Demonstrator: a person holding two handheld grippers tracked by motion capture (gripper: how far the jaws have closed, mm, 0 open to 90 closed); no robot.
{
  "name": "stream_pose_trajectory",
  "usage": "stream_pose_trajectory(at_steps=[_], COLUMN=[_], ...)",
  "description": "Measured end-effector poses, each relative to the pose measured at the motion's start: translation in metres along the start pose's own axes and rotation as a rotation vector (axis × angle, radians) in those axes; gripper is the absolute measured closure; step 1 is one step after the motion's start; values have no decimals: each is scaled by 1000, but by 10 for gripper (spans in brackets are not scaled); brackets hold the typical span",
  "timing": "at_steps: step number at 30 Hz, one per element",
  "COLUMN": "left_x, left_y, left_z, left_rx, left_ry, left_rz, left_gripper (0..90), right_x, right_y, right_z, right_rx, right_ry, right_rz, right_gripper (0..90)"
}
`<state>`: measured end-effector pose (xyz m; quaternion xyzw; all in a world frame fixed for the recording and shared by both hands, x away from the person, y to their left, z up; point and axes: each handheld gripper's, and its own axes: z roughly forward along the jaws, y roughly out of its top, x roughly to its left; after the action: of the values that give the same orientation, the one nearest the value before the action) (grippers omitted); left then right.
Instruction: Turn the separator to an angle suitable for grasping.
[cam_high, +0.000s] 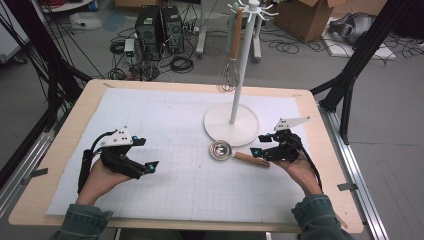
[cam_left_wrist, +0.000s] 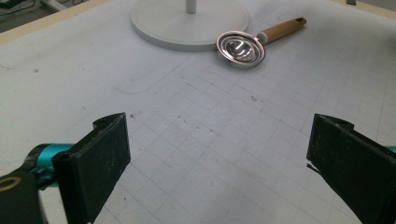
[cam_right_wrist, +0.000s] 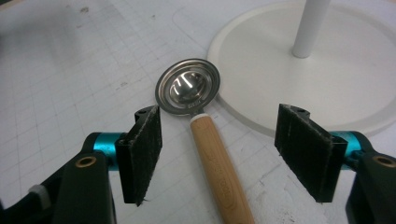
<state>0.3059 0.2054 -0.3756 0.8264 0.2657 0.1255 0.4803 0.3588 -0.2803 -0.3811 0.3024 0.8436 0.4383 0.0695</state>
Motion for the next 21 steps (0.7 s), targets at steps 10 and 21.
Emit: stream_pose_trajectory(at_steps=[10, 21], left_x=[-1, -2], left_y=[1, 1], left_z=[-2, -1], left_rx=[-1, -4], left_ry=[3, -2], left_rz=[10, 9], left_gripper=[65, 65], right_x=[11, 12], right_y=[-3, -21], right_z=[-12, -5], right_rx=[-19, 18], right_ry=[-29, -43], right_rz=[-27, -41], right_gripper=[336, 372])
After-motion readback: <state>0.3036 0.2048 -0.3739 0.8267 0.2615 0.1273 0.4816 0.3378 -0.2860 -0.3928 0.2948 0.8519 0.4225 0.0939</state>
